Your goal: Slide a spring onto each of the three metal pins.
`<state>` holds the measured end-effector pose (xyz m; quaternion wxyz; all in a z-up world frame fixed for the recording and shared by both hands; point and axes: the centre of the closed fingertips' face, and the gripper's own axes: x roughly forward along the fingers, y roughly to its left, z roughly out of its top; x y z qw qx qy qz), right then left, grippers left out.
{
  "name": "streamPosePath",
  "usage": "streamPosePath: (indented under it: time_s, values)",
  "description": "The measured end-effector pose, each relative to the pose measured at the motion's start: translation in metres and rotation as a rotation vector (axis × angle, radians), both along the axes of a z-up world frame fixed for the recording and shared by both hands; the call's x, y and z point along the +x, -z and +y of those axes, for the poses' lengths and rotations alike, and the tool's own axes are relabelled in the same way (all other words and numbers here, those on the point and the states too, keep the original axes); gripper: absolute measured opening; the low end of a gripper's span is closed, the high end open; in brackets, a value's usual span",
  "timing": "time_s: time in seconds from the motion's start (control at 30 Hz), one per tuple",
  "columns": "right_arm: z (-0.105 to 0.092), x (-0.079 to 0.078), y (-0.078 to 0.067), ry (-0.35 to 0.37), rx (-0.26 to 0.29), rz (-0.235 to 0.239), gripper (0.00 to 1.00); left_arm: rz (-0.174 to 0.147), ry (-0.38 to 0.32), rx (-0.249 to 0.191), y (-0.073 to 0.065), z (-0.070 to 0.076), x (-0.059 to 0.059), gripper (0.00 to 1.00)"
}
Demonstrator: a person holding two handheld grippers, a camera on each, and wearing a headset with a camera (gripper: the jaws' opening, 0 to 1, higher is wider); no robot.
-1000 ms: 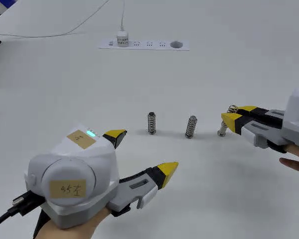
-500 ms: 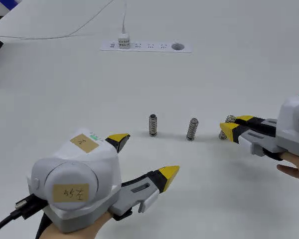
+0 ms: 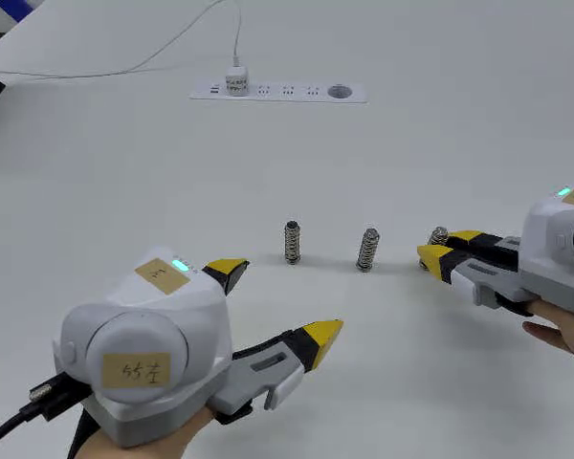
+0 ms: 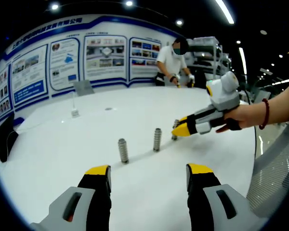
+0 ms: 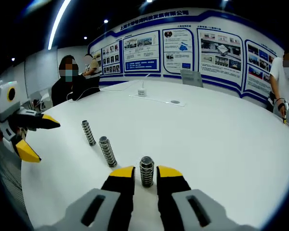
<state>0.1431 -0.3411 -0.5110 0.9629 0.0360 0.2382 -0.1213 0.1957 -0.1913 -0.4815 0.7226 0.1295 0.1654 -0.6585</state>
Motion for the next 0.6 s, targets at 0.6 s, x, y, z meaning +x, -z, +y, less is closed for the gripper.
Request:
streamPosePath:
  time_s: [0.6]
  values:
    - [0.015,-0.016,-0.022,0.016,0.030,-0.006,0.40,-0.019,-0.021,0.067,-0.001,0.005,0.010,0.63]
